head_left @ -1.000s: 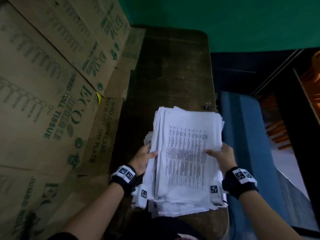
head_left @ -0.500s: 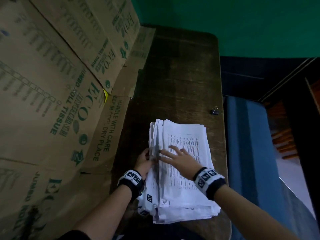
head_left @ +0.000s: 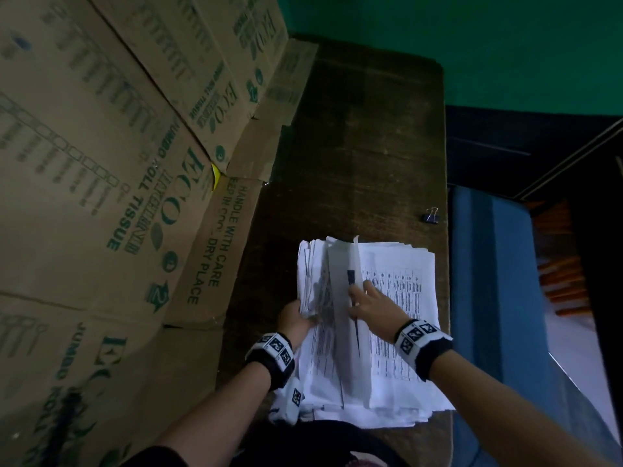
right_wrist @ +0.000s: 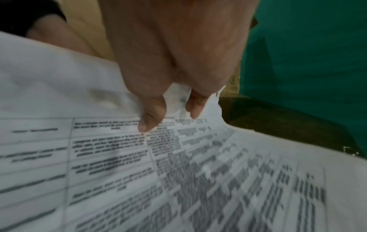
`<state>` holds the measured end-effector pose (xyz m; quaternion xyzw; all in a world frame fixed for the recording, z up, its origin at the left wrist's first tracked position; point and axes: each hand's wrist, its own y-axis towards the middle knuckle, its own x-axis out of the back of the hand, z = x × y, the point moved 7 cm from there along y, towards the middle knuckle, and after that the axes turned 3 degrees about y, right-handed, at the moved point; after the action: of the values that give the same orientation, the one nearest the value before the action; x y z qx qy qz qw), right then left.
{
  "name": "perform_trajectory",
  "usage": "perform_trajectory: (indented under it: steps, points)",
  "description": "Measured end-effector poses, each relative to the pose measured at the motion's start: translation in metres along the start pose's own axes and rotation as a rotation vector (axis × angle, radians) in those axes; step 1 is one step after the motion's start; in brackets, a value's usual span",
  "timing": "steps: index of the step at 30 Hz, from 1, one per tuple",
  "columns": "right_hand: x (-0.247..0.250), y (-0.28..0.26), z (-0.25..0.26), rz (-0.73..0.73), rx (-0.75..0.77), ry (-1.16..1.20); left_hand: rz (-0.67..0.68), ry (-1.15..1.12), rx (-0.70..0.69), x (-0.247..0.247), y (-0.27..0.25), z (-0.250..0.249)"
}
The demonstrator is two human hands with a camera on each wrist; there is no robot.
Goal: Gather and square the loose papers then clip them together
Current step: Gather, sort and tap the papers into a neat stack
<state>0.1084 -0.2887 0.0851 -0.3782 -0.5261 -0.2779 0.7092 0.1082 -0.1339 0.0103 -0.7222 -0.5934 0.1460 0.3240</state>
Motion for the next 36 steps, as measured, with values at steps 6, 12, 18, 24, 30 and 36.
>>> perform_trajectory:
  steps: [6, 12, 18, 24, 30, 36]
  points:
    - [0.031, 0.03, 0.034, -0.001, 0.126, -0.105, -0.135, 0.121, -0.06, -0.007, 0.001, -0.012]
    - [0.003, 0.026, 0.037, 0.232, 0.005, -0.092, -0.194, 0.041, -0.088, 0.002, -0.009, -0.008]
    - [-0.01, 0.007, 0.029, 0.246, -0.005, -0.155, -0.134, 0.114, -0.189, -0.007, -0.011, -0.011]
    - [0.005, -0.031, -0.023, -0.046, -0.414, 0.077, -0.122, 0.112, -0.296, -0.004, -0.017, -0.013]
    - [-0.065, -0.144, -0.085, 0.144, -1.274, 0.558, -0.085, 0.119, -0.222, -0.005, -0.031, 0.004]
    - [-0.072, -0.161, -0.087, -0.179, -1.293, 0.647, -0.139, 0.112, -0.208, -0.008, -0.046, 0.007]
